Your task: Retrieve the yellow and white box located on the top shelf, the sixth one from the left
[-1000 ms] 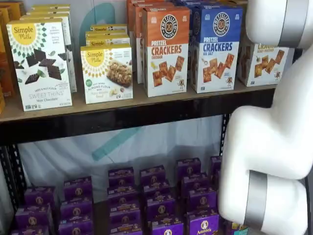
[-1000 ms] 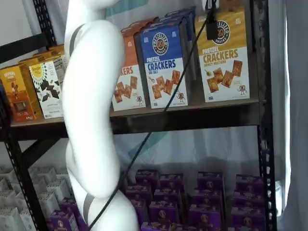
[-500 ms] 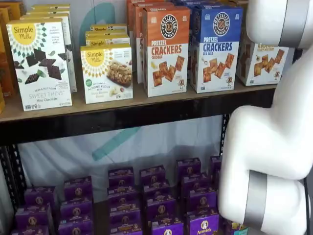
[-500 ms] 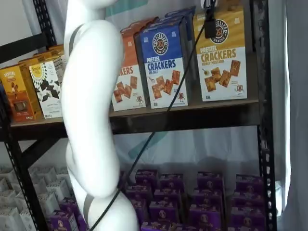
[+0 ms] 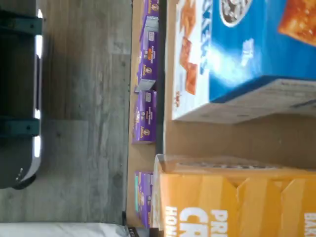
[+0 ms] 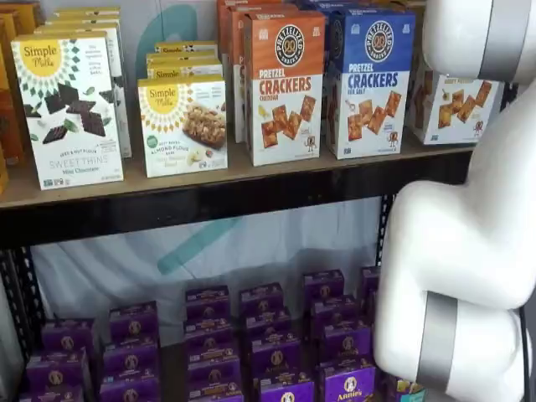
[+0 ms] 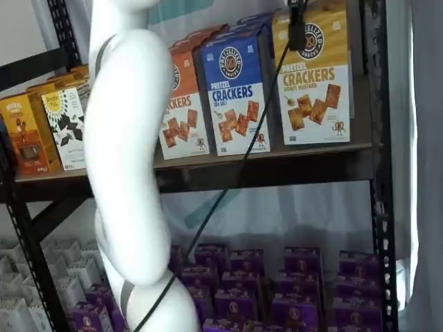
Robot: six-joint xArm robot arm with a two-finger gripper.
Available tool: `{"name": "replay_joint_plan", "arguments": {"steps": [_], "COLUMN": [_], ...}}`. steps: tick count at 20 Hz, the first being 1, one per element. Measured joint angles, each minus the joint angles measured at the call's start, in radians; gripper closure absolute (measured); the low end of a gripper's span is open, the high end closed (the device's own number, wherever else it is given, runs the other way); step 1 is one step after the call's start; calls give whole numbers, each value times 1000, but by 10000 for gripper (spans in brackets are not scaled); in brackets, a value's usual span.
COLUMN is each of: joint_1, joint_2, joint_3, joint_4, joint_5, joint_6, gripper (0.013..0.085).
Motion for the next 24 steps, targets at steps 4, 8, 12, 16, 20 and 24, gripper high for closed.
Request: {"name": "replay_joint_plan", "arguments": {"steps": [4, 8, 12, 16, 20, 24], "joint_1": [-9, -20, -30, -36, -30, -16], "joint_2": [-35, -78, -122, -155, -192, -232], "joint_3": [28, 73, 122, 159, 197, 240], "joint_4": [-4, -19, -35, -43, -50, -58], "joint_5": [9, 10, 13, 24, 38, 46], "joint_6": [-9, -28, -45, -54, -50, -40], "gripper": [370, 370, 370, 370, 370, 370]}}
